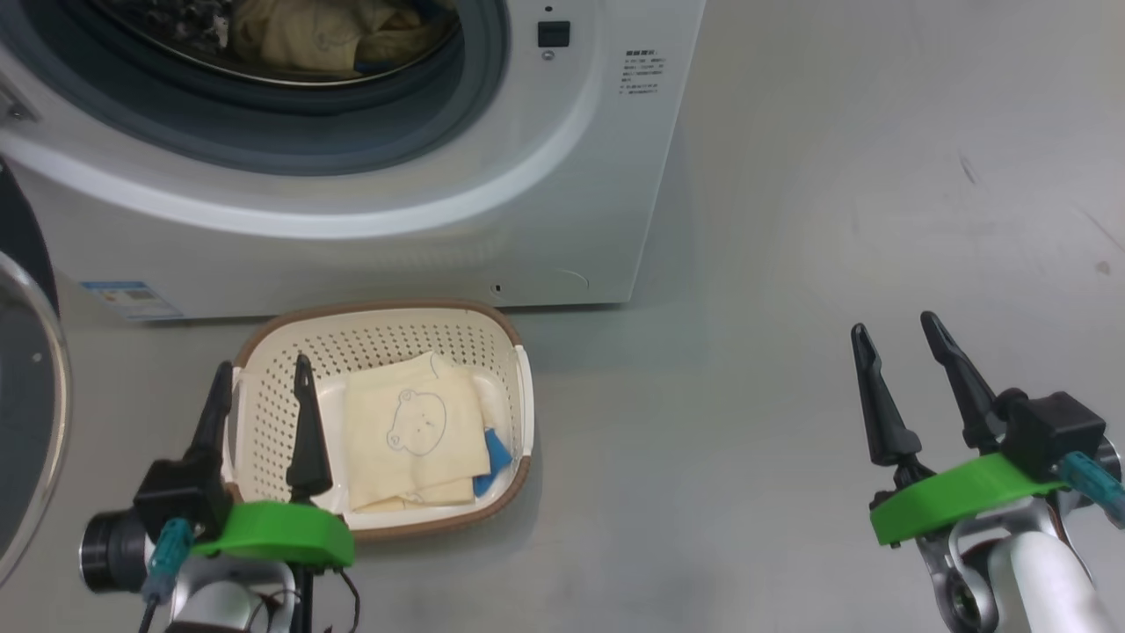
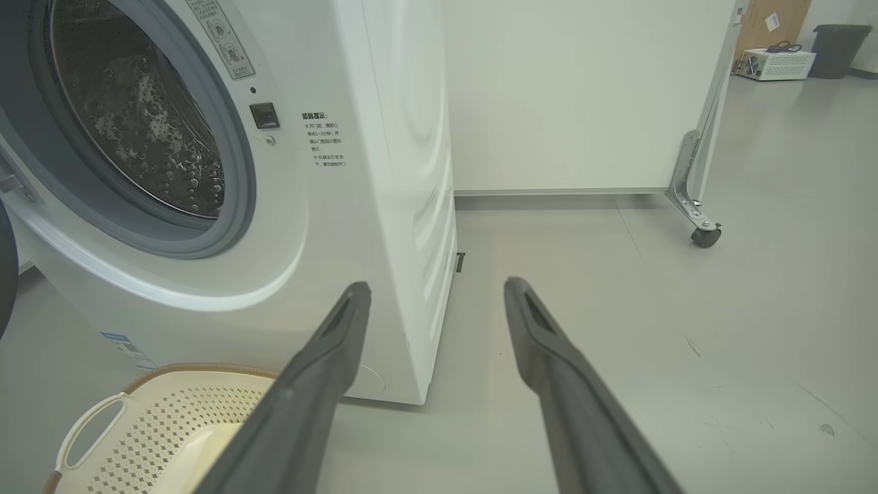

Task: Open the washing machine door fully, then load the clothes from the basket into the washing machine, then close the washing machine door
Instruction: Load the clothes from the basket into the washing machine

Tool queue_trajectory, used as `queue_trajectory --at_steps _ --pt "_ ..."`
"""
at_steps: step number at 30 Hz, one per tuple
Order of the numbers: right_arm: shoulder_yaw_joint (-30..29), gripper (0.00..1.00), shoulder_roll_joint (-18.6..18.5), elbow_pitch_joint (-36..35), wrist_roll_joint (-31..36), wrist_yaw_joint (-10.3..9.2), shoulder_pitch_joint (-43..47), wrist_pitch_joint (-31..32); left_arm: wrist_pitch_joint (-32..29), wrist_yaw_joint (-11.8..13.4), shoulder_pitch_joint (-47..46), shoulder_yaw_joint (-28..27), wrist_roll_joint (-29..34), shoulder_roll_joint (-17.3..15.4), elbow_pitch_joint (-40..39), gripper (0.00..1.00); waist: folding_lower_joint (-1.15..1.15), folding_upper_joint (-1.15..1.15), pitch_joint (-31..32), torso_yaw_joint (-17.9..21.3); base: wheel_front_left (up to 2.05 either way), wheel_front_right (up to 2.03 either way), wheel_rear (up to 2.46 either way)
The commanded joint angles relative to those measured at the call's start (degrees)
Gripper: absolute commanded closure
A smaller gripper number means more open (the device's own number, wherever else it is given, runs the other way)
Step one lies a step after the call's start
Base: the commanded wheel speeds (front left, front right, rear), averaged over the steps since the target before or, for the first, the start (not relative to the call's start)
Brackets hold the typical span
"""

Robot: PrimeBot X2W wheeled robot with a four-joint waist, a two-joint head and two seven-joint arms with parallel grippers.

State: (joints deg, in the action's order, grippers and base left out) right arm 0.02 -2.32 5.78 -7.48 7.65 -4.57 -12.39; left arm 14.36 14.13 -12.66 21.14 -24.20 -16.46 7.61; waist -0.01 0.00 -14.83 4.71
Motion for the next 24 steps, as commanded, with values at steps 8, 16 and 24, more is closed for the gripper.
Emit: queue_trajectory --at_steps 8,16,24 --pt "1.2 0.00 -0.6 -3.4 0.4 -0.16 3.6 1.9 0.6 5.2 3.7 -0.9 0.2 -0.4 -1.7 0.00 0.01 0.00 6.2 -2.4 0.00 0.00 0.00" --pt "1.1 0.00 -0.6 -4.5 0.0 -0.16 6.8 3.2 0.3 5.0 5.7 0.1 -0.1 -0.5 -1.2 0.00 0.01 0.00 9.5 -3.1 0.00 0.00 0.00" --pt "0.9 0.00 -0.6 -5.8 -0.1 -0.16 8.2 3.8 0.3 5.1 6.3 0.5 -0.2 -0.6 -1.0 0.00 0.01 0.00 10.4 -3.0 0.00 0.00 0.00"
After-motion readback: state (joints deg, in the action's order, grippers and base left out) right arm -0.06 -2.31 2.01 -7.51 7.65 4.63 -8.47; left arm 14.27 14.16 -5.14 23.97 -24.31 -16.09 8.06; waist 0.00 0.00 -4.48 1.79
